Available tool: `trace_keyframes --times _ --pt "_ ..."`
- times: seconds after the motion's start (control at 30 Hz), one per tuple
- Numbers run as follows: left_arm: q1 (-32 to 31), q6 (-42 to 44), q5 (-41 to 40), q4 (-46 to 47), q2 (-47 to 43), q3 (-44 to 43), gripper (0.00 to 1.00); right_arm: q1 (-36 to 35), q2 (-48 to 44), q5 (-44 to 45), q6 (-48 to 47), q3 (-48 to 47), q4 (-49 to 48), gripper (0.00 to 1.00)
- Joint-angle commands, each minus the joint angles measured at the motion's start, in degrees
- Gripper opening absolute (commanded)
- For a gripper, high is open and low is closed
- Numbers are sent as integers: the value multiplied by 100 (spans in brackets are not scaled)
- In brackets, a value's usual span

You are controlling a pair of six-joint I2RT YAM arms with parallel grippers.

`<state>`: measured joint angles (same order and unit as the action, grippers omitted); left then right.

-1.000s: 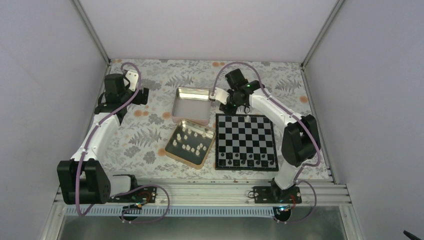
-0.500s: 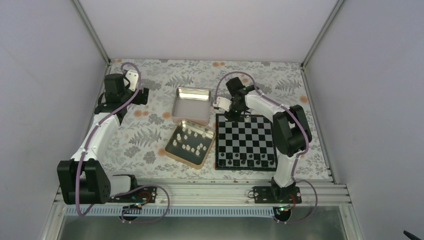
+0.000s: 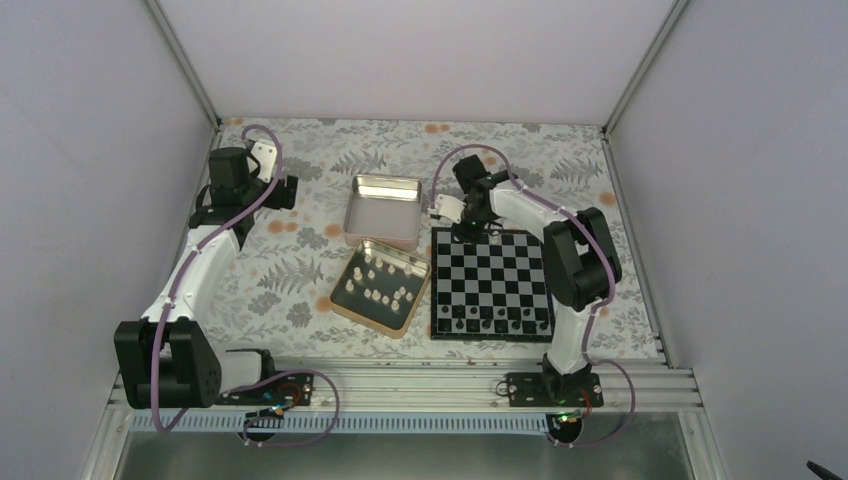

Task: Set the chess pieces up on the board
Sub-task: Place the chess piece on the chessboard, then pick up the chess piece from the storage box.

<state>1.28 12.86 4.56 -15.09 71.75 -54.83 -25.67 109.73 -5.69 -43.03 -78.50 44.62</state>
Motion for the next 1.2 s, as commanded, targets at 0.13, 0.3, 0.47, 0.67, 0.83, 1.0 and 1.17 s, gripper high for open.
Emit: trace_keyframes --times 0.13,0.3,0.47,0.67,0.83,1.0,1.17 --pt "30 41 36 77 15 -2 100 71 117 -160 -14 -102 36 6" --pt "33 50 54 77 15 6 100 84 119 -250 28 -168 99 20" --pt "26 59 72 77 6 3 100 106 54 -277 68 -211 92 35" --pt "30 50 61 74 -11 3 100 104 -344 -358 152 -472 304 37" --pt "30 50 72 81 30 -2 100 -218 -598 -457 259 -962 653 38" --pt "30 50 56 77 -2 0 100 -1225 -546 -314 477 -1223 811 37" --pt "30 50 20 77 -19 7 100 -2097 -248 -425 626 -1552 964 36"
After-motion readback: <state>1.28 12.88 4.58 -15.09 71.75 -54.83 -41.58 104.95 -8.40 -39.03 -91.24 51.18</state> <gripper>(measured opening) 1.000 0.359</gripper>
